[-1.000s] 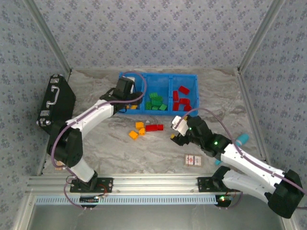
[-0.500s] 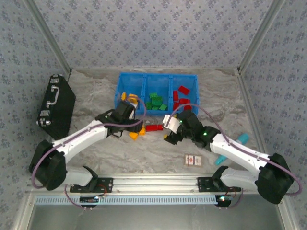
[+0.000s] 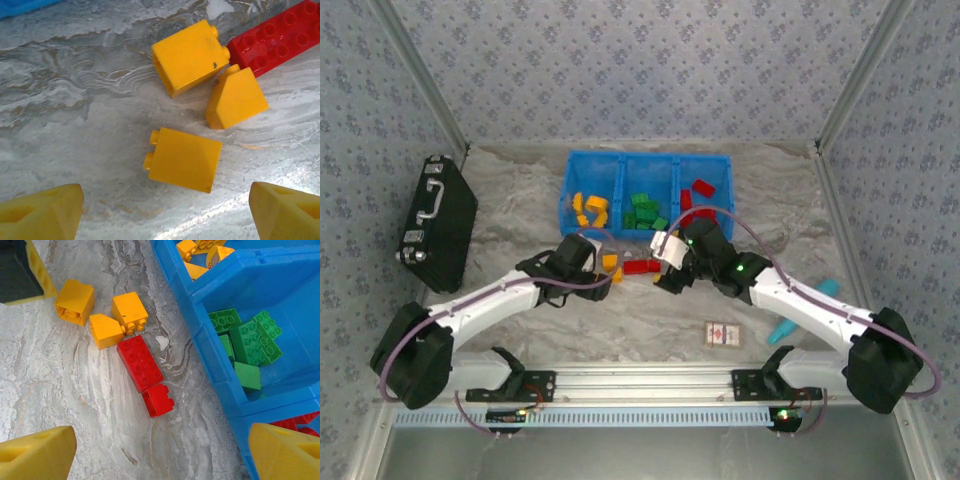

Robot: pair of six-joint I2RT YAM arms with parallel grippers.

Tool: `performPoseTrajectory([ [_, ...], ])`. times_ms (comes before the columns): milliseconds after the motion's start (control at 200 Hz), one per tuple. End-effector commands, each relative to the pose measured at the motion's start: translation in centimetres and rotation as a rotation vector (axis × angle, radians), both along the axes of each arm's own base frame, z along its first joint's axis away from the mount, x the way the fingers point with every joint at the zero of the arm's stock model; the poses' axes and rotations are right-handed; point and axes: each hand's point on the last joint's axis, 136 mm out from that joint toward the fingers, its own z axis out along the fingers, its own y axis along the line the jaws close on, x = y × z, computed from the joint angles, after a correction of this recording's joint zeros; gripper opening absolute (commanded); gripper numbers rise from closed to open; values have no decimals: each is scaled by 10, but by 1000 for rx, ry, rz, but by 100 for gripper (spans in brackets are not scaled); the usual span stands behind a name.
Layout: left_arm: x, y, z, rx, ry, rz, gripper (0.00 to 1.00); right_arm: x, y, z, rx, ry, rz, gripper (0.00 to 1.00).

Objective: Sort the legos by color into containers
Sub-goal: Pick up the lego from the center of the table.

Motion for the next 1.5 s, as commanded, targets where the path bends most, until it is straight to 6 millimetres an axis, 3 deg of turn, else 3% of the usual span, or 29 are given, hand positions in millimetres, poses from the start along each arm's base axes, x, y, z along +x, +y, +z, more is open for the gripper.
performPoseTrajectory([
  [0, 4, -16, -4, -11, -2, -71, 86, 2, 4, 8, -6, 0, 21, 90],
  [410, 19, -28, -31, 83, 22, -132, 85, 5, -5, 8, -10, 6, 3, 91],
  [810, 20, -26, -52, 110, 99, -110, 64, 11, -10, 6, 4, 27, -27, 93],
  [1025, 19, -24, -49, 105, 108, -93, 42, 14, -13, 3, 8, 36, -44, 94],
  [1240, 21, -25, -25, 89, 94, -75, 41, 12, -10, 1, 5, 41, -11, 95],
  [1380, 39, -37, 26, 34, 1, -105, 41, 13, -6, 1, 13, 37, 6, 95],
  [1495, 72, -46, 68, 13, -82, -120, 40, 15, 1, 2, 19, 42, 28, 93],
])
